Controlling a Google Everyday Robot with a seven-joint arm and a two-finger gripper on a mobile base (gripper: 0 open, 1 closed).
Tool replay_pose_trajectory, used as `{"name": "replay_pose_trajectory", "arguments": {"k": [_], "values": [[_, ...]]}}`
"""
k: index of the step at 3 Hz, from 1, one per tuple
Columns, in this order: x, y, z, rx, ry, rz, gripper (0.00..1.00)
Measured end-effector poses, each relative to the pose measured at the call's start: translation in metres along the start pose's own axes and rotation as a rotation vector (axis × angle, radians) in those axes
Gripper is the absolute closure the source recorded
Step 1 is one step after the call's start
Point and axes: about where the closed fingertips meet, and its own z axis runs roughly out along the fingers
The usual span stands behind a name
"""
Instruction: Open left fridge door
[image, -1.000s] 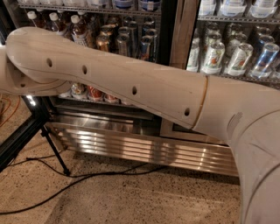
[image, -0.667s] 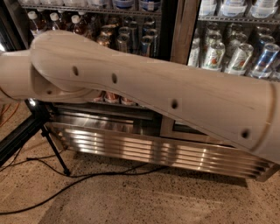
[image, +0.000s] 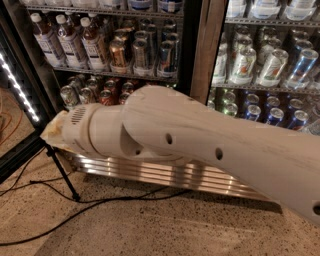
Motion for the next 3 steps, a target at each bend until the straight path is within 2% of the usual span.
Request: {"name": "replay_pose_trajectory", "arguments": {"k": [1, 2, 3], "values": [[0.0034, -0.0041, -0.0002, 0.009, 0.002, -0.002, 1.00], [0.0034, -0.0041, -0.0002, 0.009, 0.002, -0.002, 0.81], [0.0034, -0.0041, -0.0002, 0.009, 0.002, -0.002, 0.58]]}}
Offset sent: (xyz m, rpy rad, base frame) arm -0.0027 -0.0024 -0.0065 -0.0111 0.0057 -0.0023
